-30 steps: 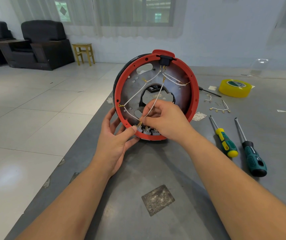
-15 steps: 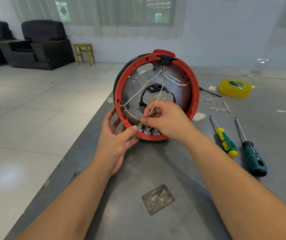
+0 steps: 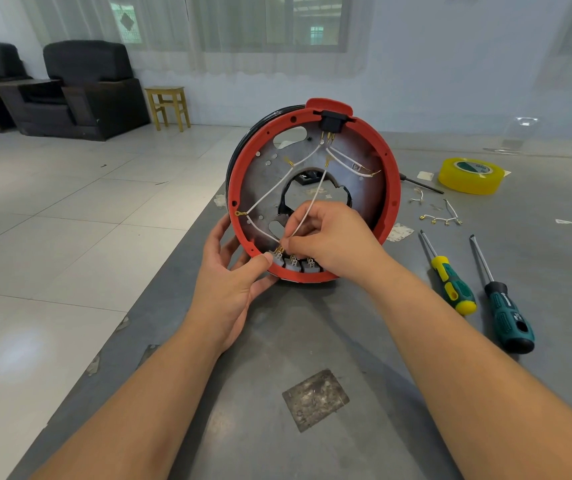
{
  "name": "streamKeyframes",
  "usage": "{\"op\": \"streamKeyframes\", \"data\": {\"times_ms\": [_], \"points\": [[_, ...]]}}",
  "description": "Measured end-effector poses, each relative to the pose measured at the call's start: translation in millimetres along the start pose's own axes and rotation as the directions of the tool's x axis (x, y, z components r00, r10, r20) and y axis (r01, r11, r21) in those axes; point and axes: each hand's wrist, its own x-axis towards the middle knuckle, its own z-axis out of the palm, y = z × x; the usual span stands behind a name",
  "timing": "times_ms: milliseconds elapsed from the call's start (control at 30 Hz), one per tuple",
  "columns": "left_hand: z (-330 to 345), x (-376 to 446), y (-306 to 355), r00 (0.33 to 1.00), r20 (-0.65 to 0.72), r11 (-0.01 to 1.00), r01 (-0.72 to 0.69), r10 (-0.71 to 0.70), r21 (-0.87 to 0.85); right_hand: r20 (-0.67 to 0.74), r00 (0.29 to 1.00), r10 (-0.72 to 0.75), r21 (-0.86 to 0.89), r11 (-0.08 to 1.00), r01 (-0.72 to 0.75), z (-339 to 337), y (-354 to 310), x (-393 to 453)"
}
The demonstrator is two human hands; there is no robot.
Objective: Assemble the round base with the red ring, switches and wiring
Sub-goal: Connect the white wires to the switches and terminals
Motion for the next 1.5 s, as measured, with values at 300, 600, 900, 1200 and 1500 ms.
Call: {"op": "streamKeyframes", "data": {"times_ms": [300,600,900,1200,1500], "points": [[0,2,-1,1.0,-0.012,1.0,0.019,-0.02,-0.013,-0.053,0.994,0.099,0.085,0.992,-0.094,4,-5,0],[2,0,0,0.999,-0.037,1.0,0.01,-0.009,0.011,0.04,0.999,0.026,0.037,0.999,-0.027,0,-8,0],[1,-1,1,0.999,-0.052,1.0,0.004,-0.004,-0.002,0.056,0.988,-0.143,-0.049,0.988,0.146,-5,-10,-5],[2,0,0,0.999,-0.052,1.0,-0.001,0.001,-0.006,-0.035,0.997,-0.066,0.056,0.996,0.068,0,-10,-1],[3,-1,-2,0.999,-0.049,1.0,-0.014,0.015,0.009,-0.098,0.994,0.04,-0.025,0.999,-0.043,8,-9,0]]}}
